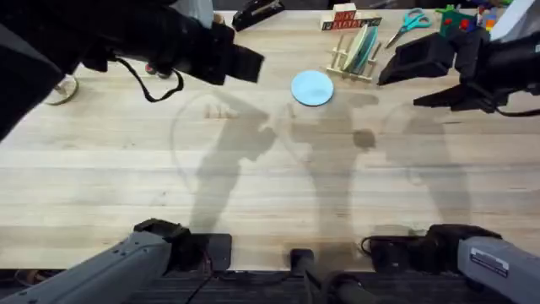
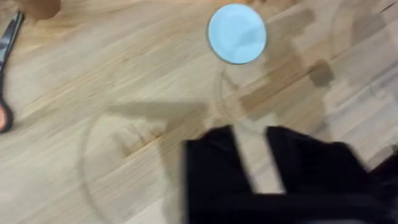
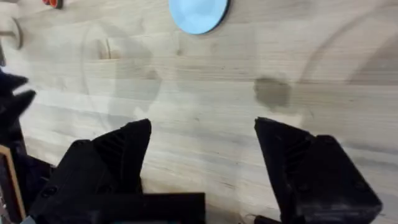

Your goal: Pick up the plates from the table one by one and place each into a slot on the dish rack.

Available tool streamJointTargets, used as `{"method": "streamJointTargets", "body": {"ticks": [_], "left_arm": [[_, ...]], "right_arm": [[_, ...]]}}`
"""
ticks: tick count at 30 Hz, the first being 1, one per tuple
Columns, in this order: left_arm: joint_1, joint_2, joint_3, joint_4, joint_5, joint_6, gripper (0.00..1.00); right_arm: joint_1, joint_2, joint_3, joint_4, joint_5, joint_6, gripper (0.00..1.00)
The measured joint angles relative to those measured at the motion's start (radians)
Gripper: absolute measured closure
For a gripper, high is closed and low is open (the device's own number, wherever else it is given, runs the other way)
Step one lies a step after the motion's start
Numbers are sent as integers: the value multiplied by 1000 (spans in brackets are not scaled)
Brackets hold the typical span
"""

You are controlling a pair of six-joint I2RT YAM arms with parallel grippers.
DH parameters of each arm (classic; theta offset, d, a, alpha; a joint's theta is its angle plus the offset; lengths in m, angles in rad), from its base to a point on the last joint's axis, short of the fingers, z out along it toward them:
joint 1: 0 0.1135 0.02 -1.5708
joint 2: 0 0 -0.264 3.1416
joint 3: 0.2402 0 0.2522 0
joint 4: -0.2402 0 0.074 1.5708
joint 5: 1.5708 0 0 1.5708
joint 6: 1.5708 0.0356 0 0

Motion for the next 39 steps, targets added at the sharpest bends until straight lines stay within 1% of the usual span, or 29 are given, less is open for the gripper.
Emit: {"method": "streamJointTargets", "body": {"ticks": [1, 2, 3, 6, 8, 11, 13, 15, 17, 20, 23, 31, 39], "left_arm": [[0, 0, 0, 8, 11, -4, 834], [0, 0, 0, 18, 18, -9, 922], [0, 0, 0, 34, 26, -26, 951], [0, 1, 0, 85, 54, -69, 960], [0, 8, 0, 123, 89, -99, 961], [0, 43, 2, 180, 170, -155, 961], [0, 80, 2, 202, 238, -177, 961], [0, 126, 2, 226, 315, -190, 961], [0, 169, 2, 248, 375, -201, 961], [0, 229, 2, 289, 449, -209, 961], [0, 279, 2, 326, 503, -221, 961], [0, 435, 2, 494, 612, -278, 961], [12, 555, 2, 605, 645, -314, 961]], "right_arm": [[0, 0, 0, 2, -2, -2, 6], [0, 0, 0, 4, -2, -3, 6], [0, 0, 0, 6, -5, -5, 6], [0, 0, 0, 14, -6, -6, 6], [0, 0, 0, 19, -7, -6, 6], [0, 0, 0, 26, -9, -7, 8], [0, 0, 0, 26, -9, -9, 6], [0, 0, 0, 26, -9, -9, 6], [0, 0, 0, 27, -9, -9, 6], [0, 0, 0, 27, -9, -9, 6], [0, 0, 0, 27, -9, -9, 6], [0, 0, 0, 27, -9, -9, 7], [0, 0, 0, 27, -9, -9, 6]]}}
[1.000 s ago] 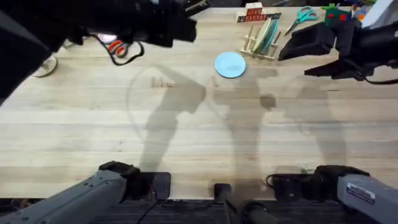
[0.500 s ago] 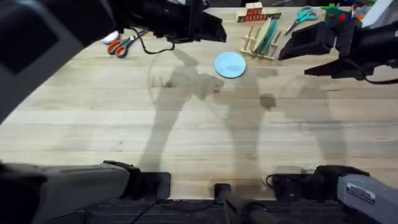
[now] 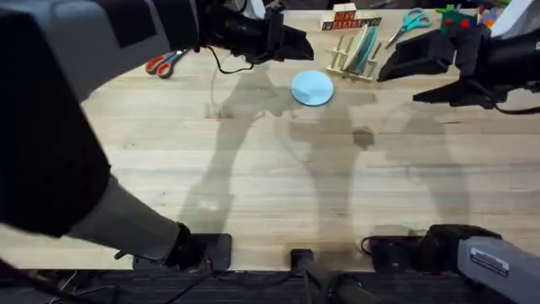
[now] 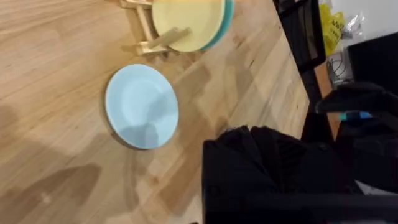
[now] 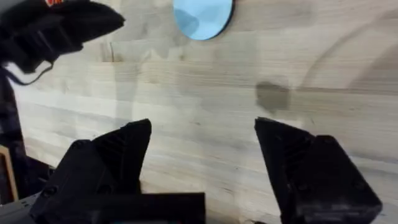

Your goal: Pick up the plates from the table one by one and place each into a slot on the dish rack.

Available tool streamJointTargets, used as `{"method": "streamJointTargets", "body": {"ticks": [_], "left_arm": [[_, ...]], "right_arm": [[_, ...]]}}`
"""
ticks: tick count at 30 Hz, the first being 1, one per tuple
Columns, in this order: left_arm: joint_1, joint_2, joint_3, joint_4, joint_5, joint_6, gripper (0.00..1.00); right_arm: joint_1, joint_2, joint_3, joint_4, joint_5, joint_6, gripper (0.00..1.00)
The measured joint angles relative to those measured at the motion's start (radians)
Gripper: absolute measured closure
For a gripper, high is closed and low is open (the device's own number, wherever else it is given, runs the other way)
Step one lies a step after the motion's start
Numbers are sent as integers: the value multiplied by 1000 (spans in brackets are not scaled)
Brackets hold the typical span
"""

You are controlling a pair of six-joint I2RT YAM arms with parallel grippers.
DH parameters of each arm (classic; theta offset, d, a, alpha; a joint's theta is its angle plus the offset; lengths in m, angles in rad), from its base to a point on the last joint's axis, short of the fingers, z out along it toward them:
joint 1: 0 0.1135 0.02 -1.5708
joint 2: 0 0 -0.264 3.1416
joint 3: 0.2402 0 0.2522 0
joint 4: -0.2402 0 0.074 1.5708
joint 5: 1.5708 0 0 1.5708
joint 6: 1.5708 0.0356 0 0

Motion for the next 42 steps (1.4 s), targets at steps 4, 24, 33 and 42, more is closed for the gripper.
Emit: {"method": "streamJointTargets", "body": {"ticks": [4, 24, 33, 42], "left_arm": [[13, 46, 0, 32, 3, -21, 961], [16, 232, 0, 142, 8, -89, 962], [16, 253, 0, 161, 5, -124, 962], [16, 256, 0, 161, -1, -142, 962]], "right_arm": [[0, 0, 0, 0, 0, 0, 6], [0, 0, 0, 0, 0, 0, 6], [0, 0, 0, 0, 0, 0, 6], [0, 0, 0, 0, 0, 0, 6]]}}
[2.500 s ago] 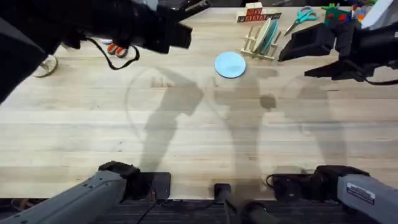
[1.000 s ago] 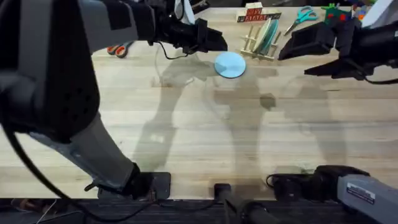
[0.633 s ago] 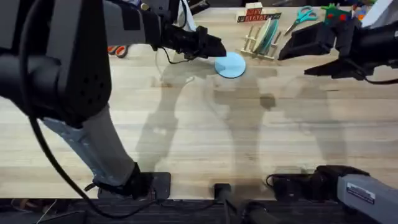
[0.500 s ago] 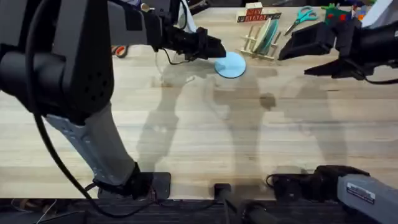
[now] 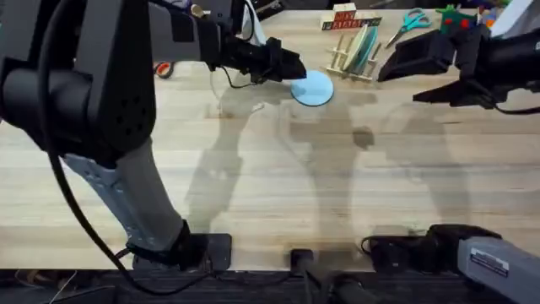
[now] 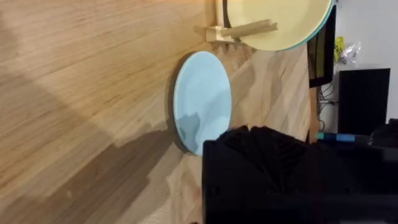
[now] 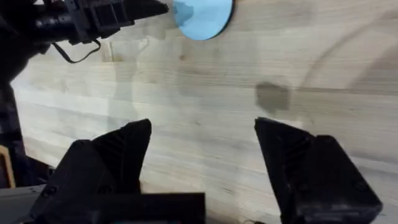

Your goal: Pick up the plates from the table one by one and place each into a slot on the dish rack.

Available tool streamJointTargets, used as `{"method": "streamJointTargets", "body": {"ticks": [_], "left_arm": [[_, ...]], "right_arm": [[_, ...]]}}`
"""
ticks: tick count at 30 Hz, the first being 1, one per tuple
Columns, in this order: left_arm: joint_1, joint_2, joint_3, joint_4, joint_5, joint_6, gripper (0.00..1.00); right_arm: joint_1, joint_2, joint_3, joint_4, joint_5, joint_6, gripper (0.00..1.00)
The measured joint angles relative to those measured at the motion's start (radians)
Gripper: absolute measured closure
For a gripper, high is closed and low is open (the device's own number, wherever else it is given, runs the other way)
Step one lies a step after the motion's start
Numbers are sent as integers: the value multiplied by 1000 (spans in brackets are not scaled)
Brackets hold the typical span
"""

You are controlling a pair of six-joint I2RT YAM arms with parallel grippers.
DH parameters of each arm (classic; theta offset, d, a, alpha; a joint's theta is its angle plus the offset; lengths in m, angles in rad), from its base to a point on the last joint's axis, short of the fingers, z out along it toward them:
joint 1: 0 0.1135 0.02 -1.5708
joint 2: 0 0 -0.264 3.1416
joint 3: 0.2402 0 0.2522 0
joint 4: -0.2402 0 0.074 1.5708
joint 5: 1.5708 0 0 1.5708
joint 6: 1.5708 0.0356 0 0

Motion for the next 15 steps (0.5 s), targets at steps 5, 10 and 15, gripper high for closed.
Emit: {"method": "streamJointTargets", "body": {"ticks": [5, 10, 15], "left_arm": [[-2, 36, 7, 4, 0, -2, 962], [-8, 70, 7, 4, -24, -7, 962], [-11, 71, 7, 7, -48, -17, 962]], "right_arm": [[0, 0, 0, -1, 0, 0, 6], [0, 0, 0, -2, 0, 0, 6], [0, 0, 0, -2, 0, 0, 6]]}}
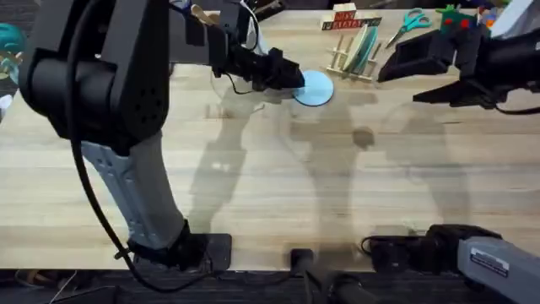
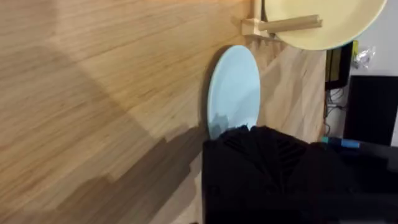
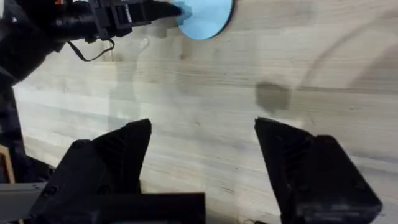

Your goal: Pick up the plates from the table one by one and place each into a slot on the dish rack.

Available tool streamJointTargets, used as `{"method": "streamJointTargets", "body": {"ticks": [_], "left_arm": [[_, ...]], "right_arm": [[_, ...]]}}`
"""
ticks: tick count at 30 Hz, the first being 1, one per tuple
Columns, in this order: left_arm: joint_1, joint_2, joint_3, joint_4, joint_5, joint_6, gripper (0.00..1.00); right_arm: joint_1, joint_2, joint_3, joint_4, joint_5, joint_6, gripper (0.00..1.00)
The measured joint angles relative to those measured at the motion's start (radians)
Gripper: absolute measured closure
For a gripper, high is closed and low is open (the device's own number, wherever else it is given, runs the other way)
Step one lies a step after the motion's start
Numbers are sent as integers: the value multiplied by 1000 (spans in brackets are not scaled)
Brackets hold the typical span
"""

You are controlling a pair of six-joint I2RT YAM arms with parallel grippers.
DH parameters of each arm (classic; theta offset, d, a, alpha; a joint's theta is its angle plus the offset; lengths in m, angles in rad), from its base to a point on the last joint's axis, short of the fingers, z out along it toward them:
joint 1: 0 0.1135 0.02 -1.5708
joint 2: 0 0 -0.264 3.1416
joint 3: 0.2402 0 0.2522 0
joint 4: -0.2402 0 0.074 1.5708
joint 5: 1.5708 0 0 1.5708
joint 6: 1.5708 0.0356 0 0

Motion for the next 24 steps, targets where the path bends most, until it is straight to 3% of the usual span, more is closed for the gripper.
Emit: {"method": "streamJointTargets", "body": {"ticks": [11, 24], "left_arm": [[0, 37, 3, 35, -10, -45, 961], [0, 37, 17, -27, -50, -58, 962]], "right_arm": [[0, 0, 0, -6, 0, 0, 6], [0, 0, 0, -6, 0, 0, 6]]}}
